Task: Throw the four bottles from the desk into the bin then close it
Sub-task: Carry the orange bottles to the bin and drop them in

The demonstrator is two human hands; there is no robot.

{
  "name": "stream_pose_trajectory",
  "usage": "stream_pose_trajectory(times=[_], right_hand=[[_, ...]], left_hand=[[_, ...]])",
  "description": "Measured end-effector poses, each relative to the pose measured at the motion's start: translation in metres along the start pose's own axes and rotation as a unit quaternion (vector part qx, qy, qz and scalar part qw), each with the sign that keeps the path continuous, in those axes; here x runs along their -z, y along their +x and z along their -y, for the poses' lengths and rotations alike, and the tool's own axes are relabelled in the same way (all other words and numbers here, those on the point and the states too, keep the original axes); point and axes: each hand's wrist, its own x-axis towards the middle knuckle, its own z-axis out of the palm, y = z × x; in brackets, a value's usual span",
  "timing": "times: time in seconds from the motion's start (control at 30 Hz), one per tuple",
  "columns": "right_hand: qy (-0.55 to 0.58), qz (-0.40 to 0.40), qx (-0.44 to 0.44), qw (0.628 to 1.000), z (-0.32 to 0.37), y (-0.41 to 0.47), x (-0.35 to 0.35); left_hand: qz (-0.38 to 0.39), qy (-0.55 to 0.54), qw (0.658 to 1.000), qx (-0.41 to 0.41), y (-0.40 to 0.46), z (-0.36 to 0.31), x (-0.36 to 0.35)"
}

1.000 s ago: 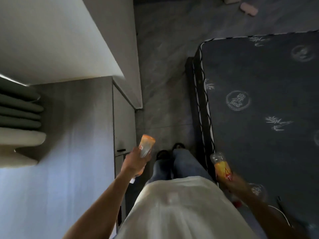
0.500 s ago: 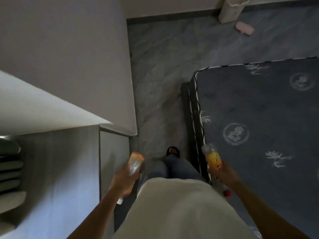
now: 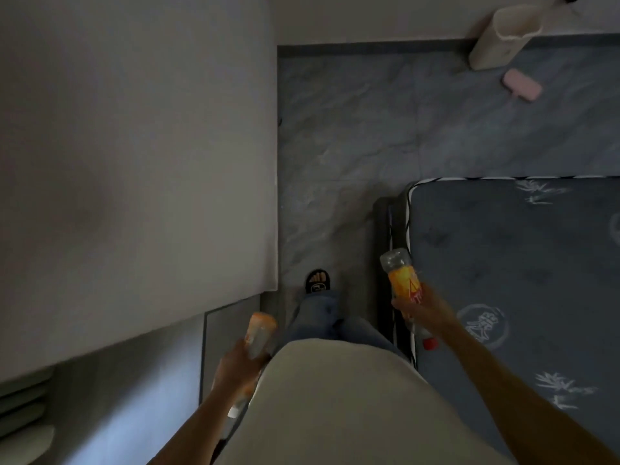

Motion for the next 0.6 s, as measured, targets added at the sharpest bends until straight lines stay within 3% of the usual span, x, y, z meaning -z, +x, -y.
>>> stream_pose_trajectory(times=[0.3,0.43,0.6], right_hand=[[-0.021,-0.028,-0.089,0.995,-0.013,0.017,0.042],[-0.003,0.001,-0.132,0.991,-0.014,0.039,0.071],[-0.017,0.024,-0.124,0.992,0.027,0.097,0.120]], left_hand=[[-0.005,0.019,0.996,-0.085,0.063,-0.176,0.065],[0.002,0.001,0.993,-0.114,0.091,-0.253,0.087],[-0.004,0.017,0.992,-0.124,0.128,-0.321,0.108]])
